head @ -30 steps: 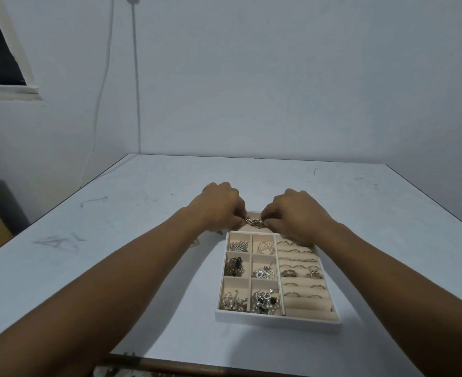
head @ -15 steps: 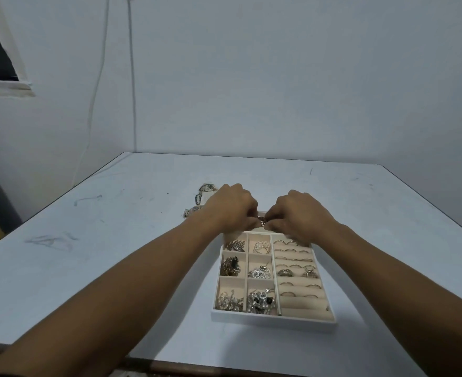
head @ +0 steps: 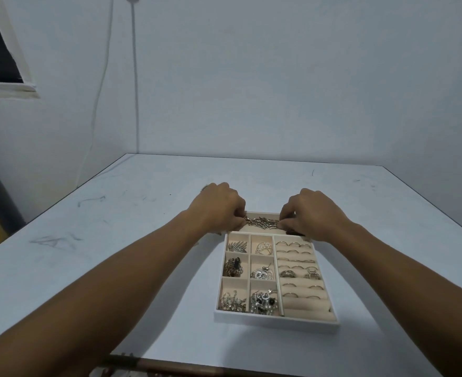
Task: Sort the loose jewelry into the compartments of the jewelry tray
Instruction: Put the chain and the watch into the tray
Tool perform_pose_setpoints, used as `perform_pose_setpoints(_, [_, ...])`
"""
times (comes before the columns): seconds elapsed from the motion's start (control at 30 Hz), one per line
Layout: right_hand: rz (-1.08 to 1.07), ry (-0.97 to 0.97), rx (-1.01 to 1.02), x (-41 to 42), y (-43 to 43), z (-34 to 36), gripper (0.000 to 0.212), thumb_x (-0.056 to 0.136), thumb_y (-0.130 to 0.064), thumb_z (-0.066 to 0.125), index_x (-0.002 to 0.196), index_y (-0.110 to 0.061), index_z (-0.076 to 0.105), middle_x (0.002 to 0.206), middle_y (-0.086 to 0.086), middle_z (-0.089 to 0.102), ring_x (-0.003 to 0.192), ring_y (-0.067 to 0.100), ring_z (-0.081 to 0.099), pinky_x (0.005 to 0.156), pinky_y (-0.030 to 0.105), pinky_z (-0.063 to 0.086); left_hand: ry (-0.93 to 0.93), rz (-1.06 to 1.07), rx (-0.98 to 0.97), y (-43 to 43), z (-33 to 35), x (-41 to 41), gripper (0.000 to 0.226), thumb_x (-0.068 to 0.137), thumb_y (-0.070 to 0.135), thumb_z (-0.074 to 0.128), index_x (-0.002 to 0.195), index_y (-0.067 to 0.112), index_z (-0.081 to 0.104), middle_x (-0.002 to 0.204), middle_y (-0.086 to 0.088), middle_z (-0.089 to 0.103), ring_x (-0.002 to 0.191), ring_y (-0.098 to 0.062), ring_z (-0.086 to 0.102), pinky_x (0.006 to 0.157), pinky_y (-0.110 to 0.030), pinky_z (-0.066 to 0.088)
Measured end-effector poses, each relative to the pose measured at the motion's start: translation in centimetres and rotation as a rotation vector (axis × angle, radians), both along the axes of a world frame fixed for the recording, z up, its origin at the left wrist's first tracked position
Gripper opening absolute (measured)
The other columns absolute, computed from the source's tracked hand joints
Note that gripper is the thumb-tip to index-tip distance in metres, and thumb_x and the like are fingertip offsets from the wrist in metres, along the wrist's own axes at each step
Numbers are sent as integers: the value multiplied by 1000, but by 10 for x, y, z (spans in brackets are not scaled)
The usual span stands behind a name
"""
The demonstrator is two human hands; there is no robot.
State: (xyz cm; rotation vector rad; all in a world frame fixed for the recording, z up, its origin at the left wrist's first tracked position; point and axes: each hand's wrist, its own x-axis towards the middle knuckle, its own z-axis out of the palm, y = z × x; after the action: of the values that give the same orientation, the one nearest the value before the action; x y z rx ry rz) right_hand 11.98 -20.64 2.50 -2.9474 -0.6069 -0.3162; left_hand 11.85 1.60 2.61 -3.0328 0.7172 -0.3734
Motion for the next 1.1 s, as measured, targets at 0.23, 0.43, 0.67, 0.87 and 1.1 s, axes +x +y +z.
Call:
perform_pose_setpoints(0.23, [22, -43, 26, 0, 5, 1, 15, 79, -43, 62, 82, -32, 72, 83, -11, 68, 90, 12, 55, 70, 29, 42, -22, 5, -10, -1, 5, -2, 24, 79, 46, 63, 93, 28, 69, 101, 5, 59, 100, -15, 51, 78, -28, 35])
perform_pose_setpoints(0.43, [106, -60, 25, -3, 26, -3, 22, 82, -49, 65, 96, -34, 72, 89, -10, 69, 94, 14, 54, 73, 28, 35, -11, -39, 26, -11, 3, -1, 24, 84, 49, 60, 96, 32, 71, 98, 4, 59, 101, -16, 50, 78, -30, 36])
perform_pose_setpoints(0.67, [109, -99, -14, -4, 25, -1, 22, 85, -47, 61, 94, -34, 76, 83, -8, 72, 94, 17, 52, 70, 29, 33, -71, -30, 31, -6, -1, 2, 24, 84, 49, 59, 94, 31, 71, 98, 5, 60, 99, -17, 52, 74, -28, 30])
perform_pose_setpoints(0.87, [33, -47, -11, -2, 23, -4, 24, 81, -49, 60, 91, -32, 73, 87, -3, 67, 92, 20, 55, 73, 33, 45, -55, -22, -47, 2, 2, 1, 26, 80, 51, 62, 92, 29, 70, 98, 7, 59, 98, -14, 51, 78, -29, 32])
perform_pose_setpoints(1.1, [63, 119, 187, 1, 42, 11, 19, 88, -24, 59, 101, -24, 73, 97, -6, 71, 81, 11, 58, 73, 28, 48, 30, 124, -494, 28, 0, -35, 14, 88, 23, 60, 91, 18, 73, 93, 6, 65, 91, -12, 60, 78, -25, 45])
